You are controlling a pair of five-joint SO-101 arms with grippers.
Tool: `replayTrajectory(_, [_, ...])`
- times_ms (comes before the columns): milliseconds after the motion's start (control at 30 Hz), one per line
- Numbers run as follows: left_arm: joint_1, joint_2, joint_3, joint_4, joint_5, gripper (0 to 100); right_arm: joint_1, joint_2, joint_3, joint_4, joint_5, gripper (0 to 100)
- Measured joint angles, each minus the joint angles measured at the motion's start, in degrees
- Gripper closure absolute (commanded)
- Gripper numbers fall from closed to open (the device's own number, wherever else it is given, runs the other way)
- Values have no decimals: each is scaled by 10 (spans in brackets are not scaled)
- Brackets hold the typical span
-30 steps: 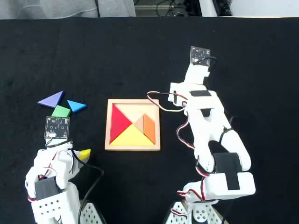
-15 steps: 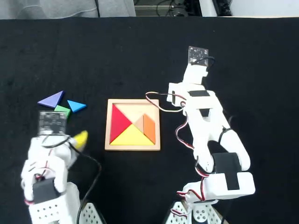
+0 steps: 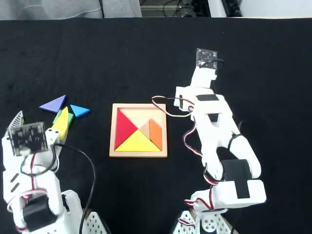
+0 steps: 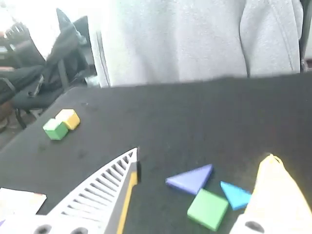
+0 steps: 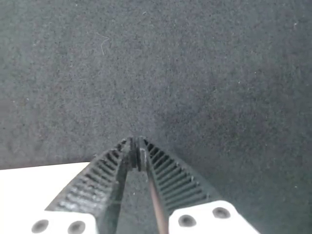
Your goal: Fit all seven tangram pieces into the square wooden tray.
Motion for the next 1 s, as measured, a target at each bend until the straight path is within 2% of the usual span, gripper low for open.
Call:
replayTrajectory(200, [0, 150, -69, -1, -61, 626, 0, 0, 0, 0, 0, 980])
replayTrajectory(333, [0, 320, -162, 6, -73, 626, 0, 0, 0, 0, 0, 980])
replayTrajectory(433, [9, 455, -248, 40, -119, 626, 0, 0, 0, 0, 0, 980])
replayTrajectory(533, [35, 590, -337, 109, -226, 626, 0, 0, 0, 0, 0, 980])
replayTrajectory(667, [77, 751, -438, 216, -423, 628, 0, 0, 0, 0, 0, 980])
replayTrajectory(767, [98, 862, -504, 231, -540, 689, 0, 0, 0, 0, 0, 980])
replayTrajectory(867, [101, 971, -580, 187, -548, 754, 0, 0, 0, 0, 0, 980])
replayTrajectory(1000, [101, 1118, -679, 141, -501, 786, 0, 0, 0, 0, 0, 980])
